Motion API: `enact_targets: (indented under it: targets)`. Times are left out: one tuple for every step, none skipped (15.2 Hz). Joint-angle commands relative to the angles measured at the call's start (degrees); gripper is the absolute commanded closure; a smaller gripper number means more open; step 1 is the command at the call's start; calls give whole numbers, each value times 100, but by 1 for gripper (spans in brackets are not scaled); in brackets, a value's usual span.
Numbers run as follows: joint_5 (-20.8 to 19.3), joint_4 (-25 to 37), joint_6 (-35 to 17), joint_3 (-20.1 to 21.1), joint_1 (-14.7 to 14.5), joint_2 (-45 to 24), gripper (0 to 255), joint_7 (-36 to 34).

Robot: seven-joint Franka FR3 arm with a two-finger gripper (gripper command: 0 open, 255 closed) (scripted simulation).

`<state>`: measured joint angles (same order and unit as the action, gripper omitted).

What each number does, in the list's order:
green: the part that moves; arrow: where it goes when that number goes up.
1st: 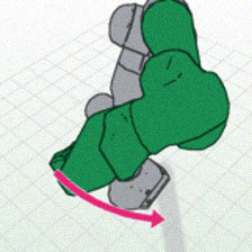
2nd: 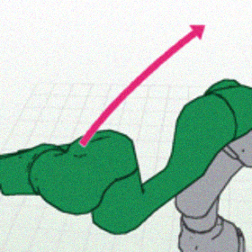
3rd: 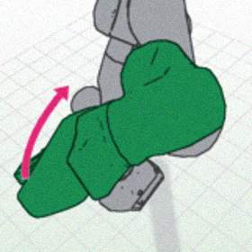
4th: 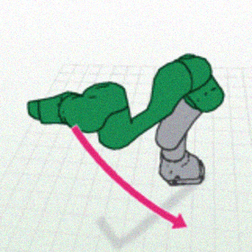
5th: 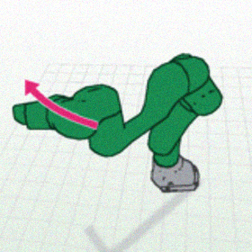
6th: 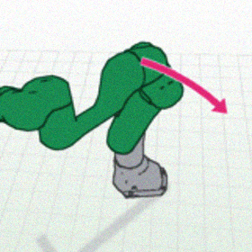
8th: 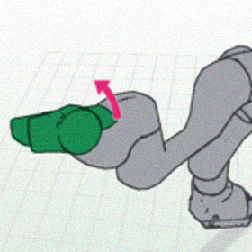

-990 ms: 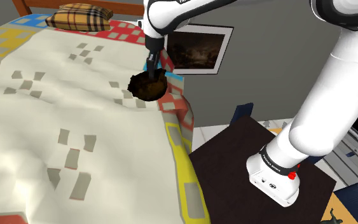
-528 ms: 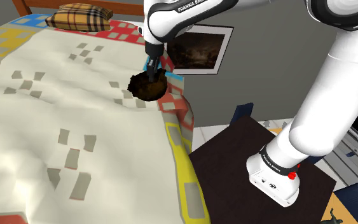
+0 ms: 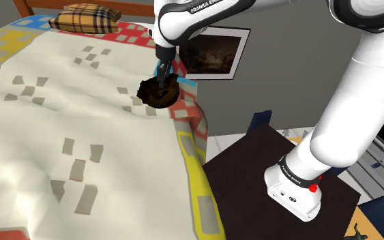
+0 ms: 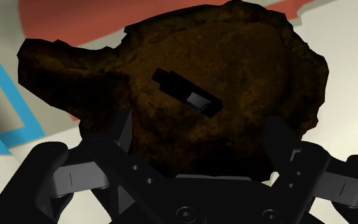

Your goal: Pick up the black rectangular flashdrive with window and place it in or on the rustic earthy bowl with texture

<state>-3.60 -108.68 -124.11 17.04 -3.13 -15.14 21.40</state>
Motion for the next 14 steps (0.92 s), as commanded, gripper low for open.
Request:
enact_targets:
  targets:
    - [0,0,0,0,0,0,0,0]
    - [0,0,0,0,0,0,0,0]
    - [34,83,167,9,11,88,0,22]
    - [64,176,337,17,21,169,0,42]
    - [93,276,508,24,30,243,0,61]
    - [113,361,645,28,36,298,0,74]
    - [113,361,645,28,35,298,0,74]
    - [113,360,645,28,36,298,0,75]
    - [113,361,645,28,35,298,0,75]
    - [113,361,645,28,35,298,0,74]
    - [113,361,645,28,35,298,0,74]
    - [113,361,645,28,35,298,0,74]
    - [113,361,645,28,35,298,0,74]
    - [113,361,645,28,35,298,0,74]
